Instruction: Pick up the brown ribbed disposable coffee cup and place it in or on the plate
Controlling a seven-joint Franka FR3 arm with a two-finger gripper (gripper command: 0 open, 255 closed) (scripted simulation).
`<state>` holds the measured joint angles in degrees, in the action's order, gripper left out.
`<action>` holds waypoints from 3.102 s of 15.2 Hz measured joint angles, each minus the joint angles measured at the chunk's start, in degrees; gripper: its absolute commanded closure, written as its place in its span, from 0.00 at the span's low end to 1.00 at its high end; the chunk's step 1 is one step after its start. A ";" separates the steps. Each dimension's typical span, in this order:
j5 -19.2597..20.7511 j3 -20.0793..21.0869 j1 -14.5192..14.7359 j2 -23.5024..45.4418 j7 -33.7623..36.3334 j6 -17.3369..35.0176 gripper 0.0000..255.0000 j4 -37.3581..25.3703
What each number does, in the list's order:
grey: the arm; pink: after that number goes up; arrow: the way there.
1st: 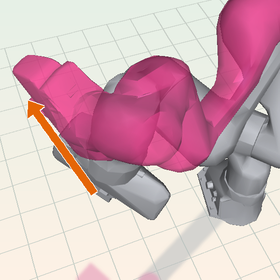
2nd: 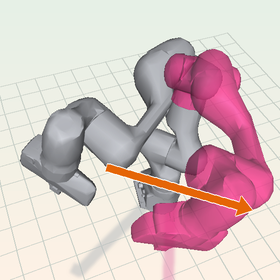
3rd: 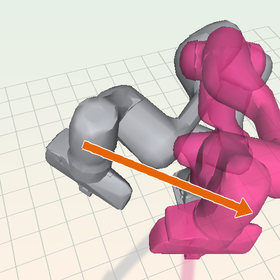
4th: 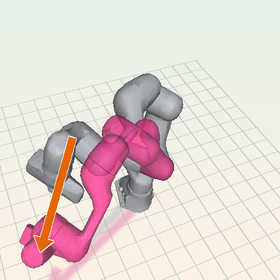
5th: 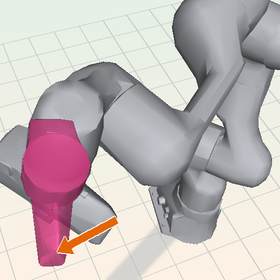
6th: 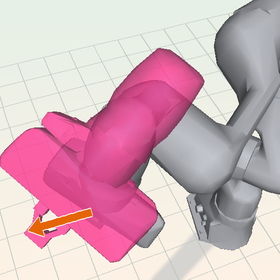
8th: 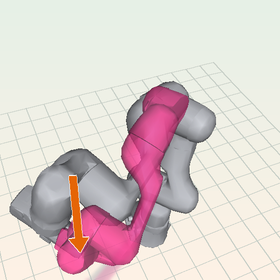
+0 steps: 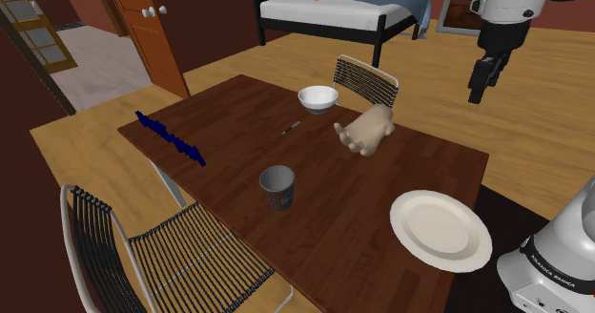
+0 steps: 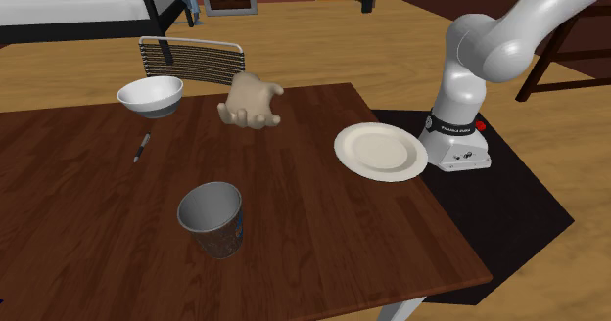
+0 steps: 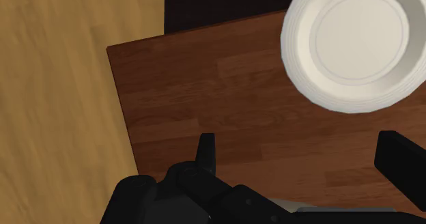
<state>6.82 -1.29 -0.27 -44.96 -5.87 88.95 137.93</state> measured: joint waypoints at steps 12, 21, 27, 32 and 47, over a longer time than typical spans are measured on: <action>-6.17 10.33 3.56 12.40 12.68 8.48 0.00 -2.69; -7.27 19.11 5.67 28.29 24.74 14.49 0.00 -11.55; -4.40 23.93 7.29 41.03 33.52 17.03 0.00 -20.46; -0.05 26.11 9.74 52.70 40.31 17.20 0.00 -30.22; 11.28 24.21 25.83 90.23 51.49 5.52 0.00 -75.94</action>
<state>18.10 22.92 25.56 45.27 45.63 94.47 61.99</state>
